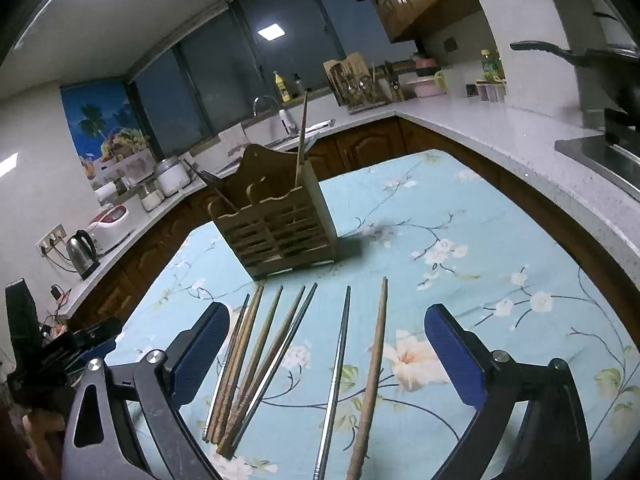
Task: Organize utensils
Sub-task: 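Pull both open tools back from the holder toward the remaining utensils, then lower the left tool onto a steel chopstick while the right tool lowers onto another steel chopstick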
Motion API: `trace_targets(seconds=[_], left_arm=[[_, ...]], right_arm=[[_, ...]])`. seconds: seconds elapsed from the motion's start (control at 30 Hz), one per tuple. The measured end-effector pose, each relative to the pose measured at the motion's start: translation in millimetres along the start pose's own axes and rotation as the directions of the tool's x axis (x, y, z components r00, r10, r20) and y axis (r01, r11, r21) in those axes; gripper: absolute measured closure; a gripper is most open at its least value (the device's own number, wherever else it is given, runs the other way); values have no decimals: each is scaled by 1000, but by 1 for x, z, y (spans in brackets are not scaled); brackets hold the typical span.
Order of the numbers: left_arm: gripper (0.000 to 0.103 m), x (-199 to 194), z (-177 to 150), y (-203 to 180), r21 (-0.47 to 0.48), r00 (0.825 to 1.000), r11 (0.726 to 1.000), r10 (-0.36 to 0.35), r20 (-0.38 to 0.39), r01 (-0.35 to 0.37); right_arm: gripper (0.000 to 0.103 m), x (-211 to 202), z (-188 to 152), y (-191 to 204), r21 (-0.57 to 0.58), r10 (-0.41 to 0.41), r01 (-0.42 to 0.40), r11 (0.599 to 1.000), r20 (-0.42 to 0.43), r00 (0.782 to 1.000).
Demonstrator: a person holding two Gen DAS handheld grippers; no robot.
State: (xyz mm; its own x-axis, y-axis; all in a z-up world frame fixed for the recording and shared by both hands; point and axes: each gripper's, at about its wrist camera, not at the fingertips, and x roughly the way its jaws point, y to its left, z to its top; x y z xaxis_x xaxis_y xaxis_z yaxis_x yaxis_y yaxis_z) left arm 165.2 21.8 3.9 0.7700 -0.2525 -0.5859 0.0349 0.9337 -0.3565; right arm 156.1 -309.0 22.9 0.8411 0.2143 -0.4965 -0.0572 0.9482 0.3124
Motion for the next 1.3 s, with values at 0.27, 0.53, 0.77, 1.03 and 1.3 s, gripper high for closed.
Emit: trace_targets(seconds=[0.27,0.53,0.77,1.03,1.3], left_arm=[[9,10,7,0,11,999,1000,12,-30,-12],[9,38,11,-5,37,994,999,31,-105,-27],[9,70,22,-18,104,984,994,53,-169,-36],[10,114,35,-38,169,971,985,75,-228,-36],[35,169,31,-58,261,940,964,126,-316,-42]], right_arm=[[4,14,2,3,1,3,-3,1000,-34,999],[4,34,5,8,-10,10,-10,1000,-79,997],[9,66,13,11,-3,39,-40,999,-156,987],[70,123,15,9,38,48,-39,999,-298,953],[73,134,15,-1,83,41,-16,996,-308,950]])
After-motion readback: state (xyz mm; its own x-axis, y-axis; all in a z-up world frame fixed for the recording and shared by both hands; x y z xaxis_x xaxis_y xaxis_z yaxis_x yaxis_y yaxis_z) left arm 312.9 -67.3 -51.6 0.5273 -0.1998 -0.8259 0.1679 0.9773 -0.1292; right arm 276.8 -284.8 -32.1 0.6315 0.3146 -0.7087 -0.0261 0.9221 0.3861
